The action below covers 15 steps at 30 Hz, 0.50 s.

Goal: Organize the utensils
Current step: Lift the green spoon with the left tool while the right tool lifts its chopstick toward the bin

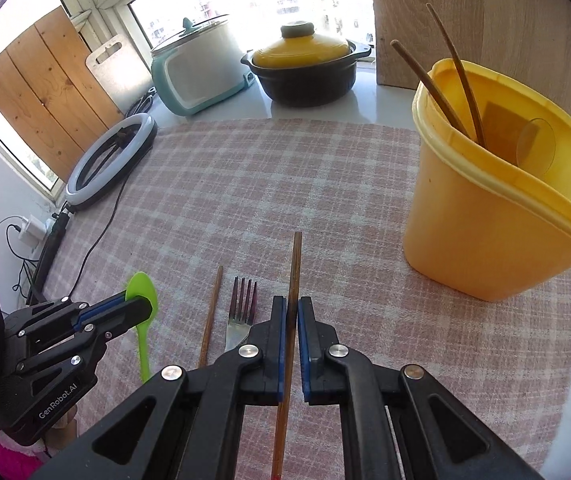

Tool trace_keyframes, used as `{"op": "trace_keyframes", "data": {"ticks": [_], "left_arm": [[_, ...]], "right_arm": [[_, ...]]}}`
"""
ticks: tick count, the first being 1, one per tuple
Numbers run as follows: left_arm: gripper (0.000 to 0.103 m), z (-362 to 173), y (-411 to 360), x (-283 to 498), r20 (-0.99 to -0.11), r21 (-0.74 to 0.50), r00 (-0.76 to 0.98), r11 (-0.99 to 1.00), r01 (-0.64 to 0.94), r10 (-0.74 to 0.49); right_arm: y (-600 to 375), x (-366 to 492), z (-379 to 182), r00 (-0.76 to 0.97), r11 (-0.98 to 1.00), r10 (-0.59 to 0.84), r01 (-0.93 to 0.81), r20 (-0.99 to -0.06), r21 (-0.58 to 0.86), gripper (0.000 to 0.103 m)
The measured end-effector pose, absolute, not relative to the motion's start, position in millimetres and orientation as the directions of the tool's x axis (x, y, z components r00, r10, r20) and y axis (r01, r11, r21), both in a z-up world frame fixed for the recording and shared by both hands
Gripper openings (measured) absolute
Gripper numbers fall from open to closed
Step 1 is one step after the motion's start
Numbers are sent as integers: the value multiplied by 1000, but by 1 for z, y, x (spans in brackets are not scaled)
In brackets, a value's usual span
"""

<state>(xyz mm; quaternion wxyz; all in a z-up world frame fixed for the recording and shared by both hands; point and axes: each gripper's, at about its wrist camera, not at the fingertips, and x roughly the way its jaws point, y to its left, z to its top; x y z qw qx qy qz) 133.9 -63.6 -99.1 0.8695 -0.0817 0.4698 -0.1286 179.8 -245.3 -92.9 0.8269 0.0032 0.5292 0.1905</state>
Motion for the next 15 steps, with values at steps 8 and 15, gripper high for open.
{"op": "trace_keyframes", "data": {"ticks": [8, 15], "left_arm": [[1, -91, -53, 132, -786, -279, 536, 950, 137, -308], [1, -72, -43, 129, -761, -309, 559, 942, 135, -330]], "right_arm": [[-257, 169, -79, 401, 923, 343, -310, -850, 227, 3], [-265, 157, -51, 464, 917, 356, -338, -811, 210, 3]]}}
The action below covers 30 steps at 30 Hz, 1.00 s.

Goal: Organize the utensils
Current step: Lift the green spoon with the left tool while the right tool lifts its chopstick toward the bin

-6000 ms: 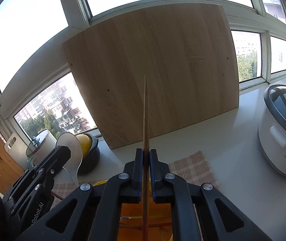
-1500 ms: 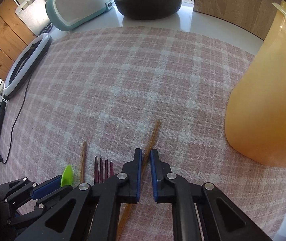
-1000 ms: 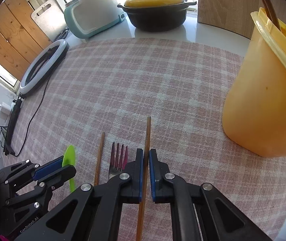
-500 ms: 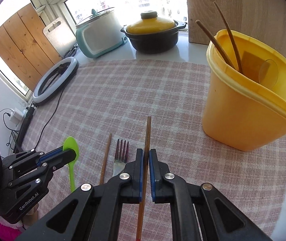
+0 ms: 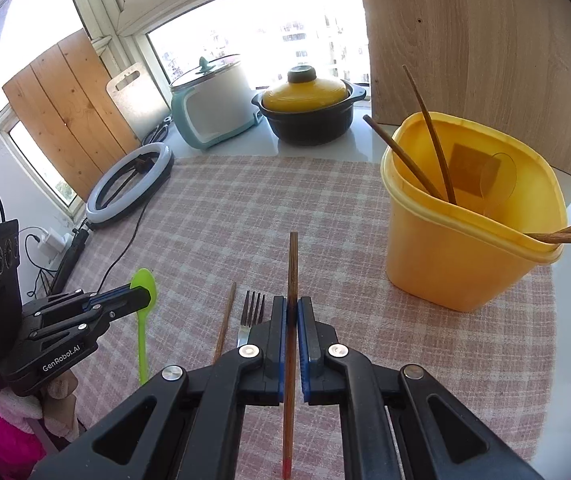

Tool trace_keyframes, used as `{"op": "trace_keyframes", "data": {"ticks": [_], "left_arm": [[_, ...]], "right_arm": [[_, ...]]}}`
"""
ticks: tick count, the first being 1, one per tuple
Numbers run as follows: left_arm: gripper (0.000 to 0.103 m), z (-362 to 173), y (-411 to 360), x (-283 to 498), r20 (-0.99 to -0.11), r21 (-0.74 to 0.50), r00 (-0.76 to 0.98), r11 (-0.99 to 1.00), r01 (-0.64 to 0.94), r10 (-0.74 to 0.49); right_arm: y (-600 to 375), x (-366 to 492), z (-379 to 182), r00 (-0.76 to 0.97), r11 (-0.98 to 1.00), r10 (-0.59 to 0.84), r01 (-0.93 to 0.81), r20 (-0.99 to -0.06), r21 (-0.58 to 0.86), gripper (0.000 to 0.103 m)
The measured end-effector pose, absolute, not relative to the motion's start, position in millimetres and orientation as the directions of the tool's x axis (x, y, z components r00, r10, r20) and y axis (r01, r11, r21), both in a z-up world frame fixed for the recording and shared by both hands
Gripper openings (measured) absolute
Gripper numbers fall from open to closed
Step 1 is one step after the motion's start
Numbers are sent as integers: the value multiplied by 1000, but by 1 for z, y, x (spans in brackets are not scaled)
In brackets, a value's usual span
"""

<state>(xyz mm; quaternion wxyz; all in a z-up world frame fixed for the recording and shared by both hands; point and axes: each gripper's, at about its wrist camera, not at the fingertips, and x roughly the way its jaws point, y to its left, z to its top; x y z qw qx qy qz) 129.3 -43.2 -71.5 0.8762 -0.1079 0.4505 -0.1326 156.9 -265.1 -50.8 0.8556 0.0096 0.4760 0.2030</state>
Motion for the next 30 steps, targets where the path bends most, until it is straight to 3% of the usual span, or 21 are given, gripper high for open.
{"op": "trace_keyframes", "data": {"ticks": [15, 30], "left_arm": [[1, 8, -72, 164, -599, -416, 655, 878, 237, -460], [1, 77, -131, 253, -460, -418, 708, 834, 360, -536]], "right_arm": [[-327, 132, 35, 667, 937, 347, -282, -659, 208, 3], [-371, 127, 110, 789, 957, 287, -219, -544, 189, 3]]}}
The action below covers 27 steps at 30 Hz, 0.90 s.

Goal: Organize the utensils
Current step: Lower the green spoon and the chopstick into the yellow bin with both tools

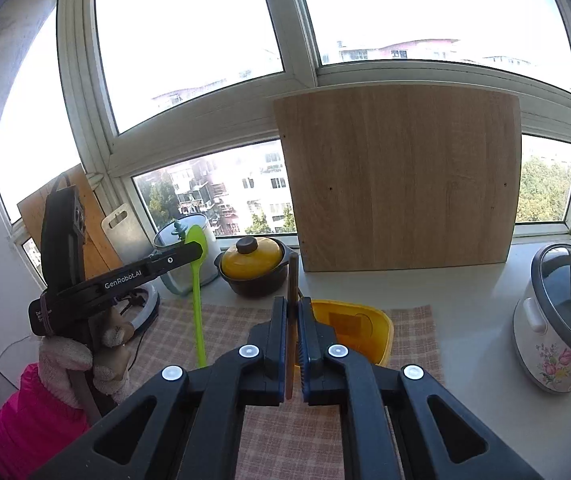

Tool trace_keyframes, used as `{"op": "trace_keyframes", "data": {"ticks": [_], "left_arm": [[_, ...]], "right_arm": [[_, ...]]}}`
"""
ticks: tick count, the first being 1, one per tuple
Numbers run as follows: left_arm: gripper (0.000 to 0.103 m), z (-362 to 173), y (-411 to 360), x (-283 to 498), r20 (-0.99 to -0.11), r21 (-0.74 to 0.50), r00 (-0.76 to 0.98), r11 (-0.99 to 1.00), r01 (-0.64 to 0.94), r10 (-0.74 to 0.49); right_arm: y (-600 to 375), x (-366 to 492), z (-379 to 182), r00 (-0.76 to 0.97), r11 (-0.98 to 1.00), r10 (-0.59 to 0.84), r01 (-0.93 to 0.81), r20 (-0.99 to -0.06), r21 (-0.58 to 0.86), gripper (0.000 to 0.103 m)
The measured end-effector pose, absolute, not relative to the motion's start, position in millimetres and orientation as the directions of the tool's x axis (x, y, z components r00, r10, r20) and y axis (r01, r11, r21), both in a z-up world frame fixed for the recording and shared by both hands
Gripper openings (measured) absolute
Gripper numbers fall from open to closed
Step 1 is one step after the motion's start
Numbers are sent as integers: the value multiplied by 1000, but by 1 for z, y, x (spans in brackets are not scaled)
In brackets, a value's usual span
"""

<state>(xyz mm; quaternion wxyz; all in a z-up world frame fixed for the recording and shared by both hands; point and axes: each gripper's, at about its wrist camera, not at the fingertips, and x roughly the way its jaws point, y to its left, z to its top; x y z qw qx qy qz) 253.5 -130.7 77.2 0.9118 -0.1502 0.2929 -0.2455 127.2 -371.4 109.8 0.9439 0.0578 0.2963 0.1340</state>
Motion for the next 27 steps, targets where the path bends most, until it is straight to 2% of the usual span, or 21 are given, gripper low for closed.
{"op": "trace_keyframes", "data": {"ticks": [10, 18, 27], "left_arm": [[1, 76, -157, 318, -417, -452, 687, 792, 412, -595], [1, 49, -178, 352, -437, -454, 662, 785, 422, -609], [1, 28, -197, 353, -476, -411, 628, 787, 460, -615]], "right_arm": [[-387, 144, 129, 821, 970, 237, -168, -519, 177, 3], [-395, 171, 111, 794, 972, 221, -134, -567, 191, 3], [-401, 190, 90, 760, 971, 219, -109, -612, 211, 3]]}}
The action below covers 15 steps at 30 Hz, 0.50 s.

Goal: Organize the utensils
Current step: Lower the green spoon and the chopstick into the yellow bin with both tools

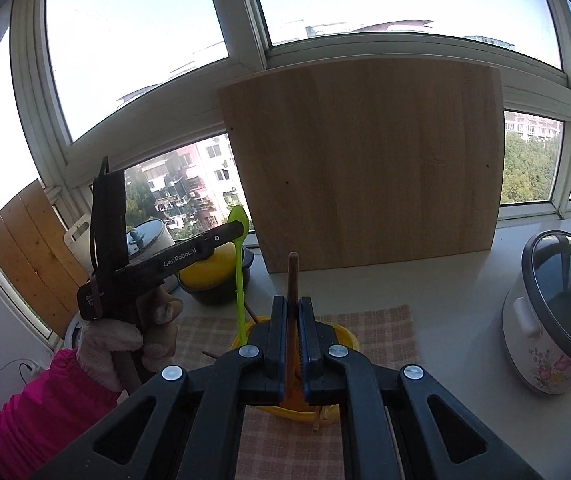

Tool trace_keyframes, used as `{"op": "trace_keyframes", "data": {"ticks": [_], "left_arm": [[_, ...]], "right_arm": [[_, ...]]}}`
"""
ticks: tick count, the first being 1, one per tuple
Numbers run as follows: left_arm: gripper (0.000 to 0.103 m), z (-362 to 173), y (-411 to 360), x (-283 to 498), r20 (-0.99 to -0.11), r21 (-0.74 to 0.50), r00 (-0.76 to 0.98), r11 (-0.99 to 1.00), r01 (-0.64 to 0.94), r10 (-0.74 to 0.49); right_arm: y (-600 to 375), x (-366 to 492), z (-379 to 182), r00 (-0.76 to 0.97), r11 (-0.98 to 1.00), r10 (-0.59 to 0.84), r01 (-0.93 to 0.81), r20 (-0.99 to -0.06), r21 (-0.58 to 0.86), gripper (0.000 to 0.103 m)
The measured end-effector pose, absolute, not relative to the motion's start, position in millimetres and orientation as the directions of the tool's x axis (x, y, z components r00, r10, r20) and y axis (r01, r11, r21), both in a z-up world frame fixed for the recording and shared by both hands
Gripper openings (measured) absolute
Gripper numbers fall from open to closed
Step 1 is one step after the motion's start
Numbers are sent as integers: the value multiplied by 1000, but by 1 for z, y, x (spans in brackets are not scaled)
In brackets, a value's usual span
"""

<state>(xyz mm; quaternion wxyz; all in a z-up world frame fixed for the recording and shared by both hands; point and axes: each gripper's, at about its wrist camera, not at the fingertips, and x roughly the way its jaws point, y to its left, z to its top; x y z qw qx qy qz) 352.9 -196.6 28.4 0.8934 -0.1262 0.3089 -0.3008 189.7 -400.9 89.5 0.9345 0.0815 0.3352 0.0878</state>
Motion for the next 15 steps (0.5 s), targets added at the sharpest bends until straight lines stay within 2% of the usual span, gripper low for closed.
{"op": "trace_keyframes", "data": {"ticks": [15], "left_arm": [[1, 28, -188, 350, -492, -421, 613, 785, 454, -618]], "right_arm": [[-393, 209, 60, 709, 975, 209, -101, -673, 196, 5]]}}
